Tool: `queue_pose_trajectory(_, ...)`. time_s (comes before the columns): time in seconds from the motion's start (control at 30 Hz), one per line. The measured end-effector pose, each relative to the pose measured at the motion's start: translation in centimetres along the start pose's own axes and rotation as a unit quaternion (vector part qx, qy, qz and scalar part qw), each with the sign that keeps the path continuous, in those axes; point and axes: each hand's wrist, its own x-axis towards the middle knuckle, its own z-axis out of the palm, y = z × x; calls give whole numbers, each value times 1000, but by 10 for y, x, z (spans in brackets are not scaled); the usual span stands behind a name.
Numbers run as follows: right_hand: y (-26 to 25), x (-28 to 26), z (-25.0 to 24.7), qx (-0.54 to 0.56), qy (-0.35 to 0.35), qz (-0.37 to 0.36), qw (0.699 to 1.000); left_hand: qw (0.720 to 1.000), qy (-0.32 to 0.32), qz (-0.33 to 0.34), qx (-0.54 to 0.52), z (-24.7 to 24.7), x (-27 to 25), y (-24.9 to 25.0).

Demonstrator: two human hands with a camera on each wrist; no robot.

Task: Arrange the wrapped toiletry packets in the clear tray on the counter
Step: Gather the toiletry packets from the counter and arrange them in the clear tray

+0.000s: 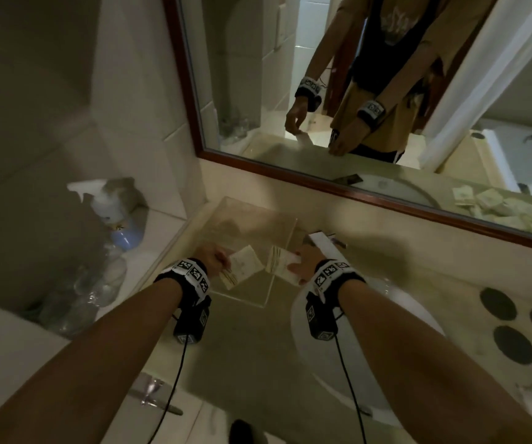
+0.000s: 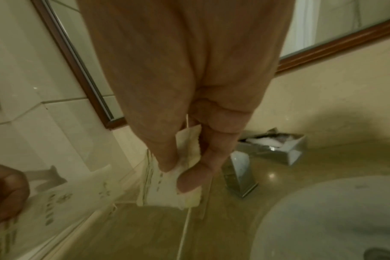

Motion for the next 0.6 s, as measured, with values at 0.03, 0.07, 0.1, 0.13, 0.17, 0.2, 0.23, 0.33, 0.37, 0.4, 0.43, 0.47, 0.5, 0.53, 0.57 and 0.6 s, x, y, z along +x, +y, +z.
queue_pose_trajectory(0.03,-5,6,8,-9,-2,6,1000,1000,-2,-6,6,-5,4,-8)
queue_pose_trajectory(0.07,-11,6,13,-6,-6,11,1000,1000,1,-9,15,-8,8,-16)
queue_pose_trajectory(0.1,-16,8,17,1,-9,22,1000,999,3,-13,30,-11,10,-20)
queue_pose_trajectory(0.13,-20,10,19,0,-7,33,999,999,4,-11,51,-13,13,-23)
queue_pose_trajectory(0.17,-22,13,18,-13,-8,46,999,997,-3,-13,74,-14,16,-25)
queue_pose_trajectory(0.2,-24,16,17,-23,-5,53,998,995,-13,-7,94,-14,20,-26)
queue_pose_trajectory(0.23,-25,18,13,-29,-1,62,998,993,-27,-5,118,-14,24,-24)
queue_pose_trajectory(0.33,-23,28,-1,-42,16,72,996,981,-54,12,185,-8,36,-19)
queue_pose_trajectory(0.37,-22,31,-6,-43,24,77,996,979,-50,15,198,-6,40,-16)
queue_pose_trajectory(0.4,-20,34,-10,-47,33,76,995,979,-47,19,200,-1,44,-16)
queue_pose_trajectory(0.43,-19,37,-14,-52,41,74,995,978,-54,17,200,3,48,-14)
queue_pose_trajectory(0.47,-16,41,-17,-55,55,66,995,977,-59,22,202,7,54,-12)
queue_pose_trajectory(0.5,-14,43,-20,-56,60,59,995,976,-66,20,208,10,56,-10)
queue_pose_trajectory(0.53,-13,45,-21,-50,61,49,996,974,-69,20,213,13,59,-8)
queue_pose_trajectory(0.57,-11,48,-23,-46,62,39,996,971,-74,20,227,15,60,-4)
queue_pose_trajectory(0.6,-11,48,-25,-38,64,28,997,968,-76,20,237,18,62,-2)
